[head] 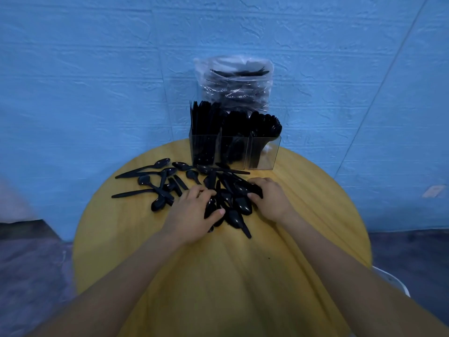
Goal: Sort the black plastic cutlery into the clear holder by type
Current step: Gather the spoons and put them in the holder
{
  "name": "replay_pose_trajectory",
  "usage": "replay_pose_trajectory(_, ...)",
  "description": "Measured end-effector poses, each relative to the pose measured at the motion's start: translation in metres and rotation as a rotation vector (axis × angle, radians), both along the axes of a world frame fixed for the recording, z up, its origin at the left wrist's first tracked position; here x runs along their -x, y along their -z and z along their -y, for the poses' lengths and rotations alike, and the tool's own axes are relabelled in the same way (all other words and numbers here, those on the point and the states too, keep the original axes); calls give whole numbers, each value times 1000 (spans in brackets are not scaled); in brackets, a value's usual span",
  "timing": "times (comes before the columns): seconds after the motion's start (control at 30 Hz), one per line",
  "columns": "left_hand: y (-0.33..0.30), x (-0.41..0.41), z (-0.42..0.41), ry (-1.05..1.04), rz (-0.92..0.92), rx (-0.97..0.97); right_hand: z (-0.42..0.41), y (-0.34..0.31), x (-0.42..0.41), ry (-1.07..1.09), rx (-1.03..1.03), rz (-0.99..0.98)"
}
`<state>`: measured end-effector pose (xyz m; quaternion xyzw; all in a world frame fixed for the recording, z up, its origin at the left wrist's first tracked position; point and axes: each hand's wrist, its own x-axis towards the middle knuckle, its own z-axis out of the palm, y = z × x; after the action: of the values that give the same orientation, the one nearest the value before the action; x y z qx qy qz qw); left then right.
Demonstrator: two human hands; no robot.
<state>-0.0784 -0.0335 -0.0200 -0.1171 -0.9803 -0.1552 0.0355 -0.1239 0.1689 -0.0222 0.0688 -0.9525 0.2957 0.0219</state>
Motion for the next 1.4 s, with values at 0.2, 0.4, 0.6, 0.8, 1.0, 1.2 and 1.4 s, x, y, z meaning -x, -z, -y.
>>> replay_pose_trajectory(0.2, 9, -13, -7, -4, -38, -70, 3, -3, -20, 64, 88, -88)
replay_pose_trajectory(0.4, 14, -24, -12, 17, -116, -174, -1, -6, -33, 164, 291, -172)
replay_pose_trajectory(0.6, 12, -28, -11, -14, -156, -311, 0, -4, -38, 176, 371, -186)
replay_pose_trajectory(0.8, 8, -32, -12, -39, -182, -341, 3, -2, -37, 141, 355, -193)
replay_pose_trajectory(1.0, 7, -33, -11, -81, -198, -412, 4, -5, -37, 179, 337, -173)
replay_pose_trajectory(1.2, -1, -33, -6, -65, -218, -409, 4, -10, -35, 212, 353, -188)
replay_pose_trajectory(1.4, -25, -30, 2, 14, -276, -468, 17, -29, -38, 212, 399, -378)
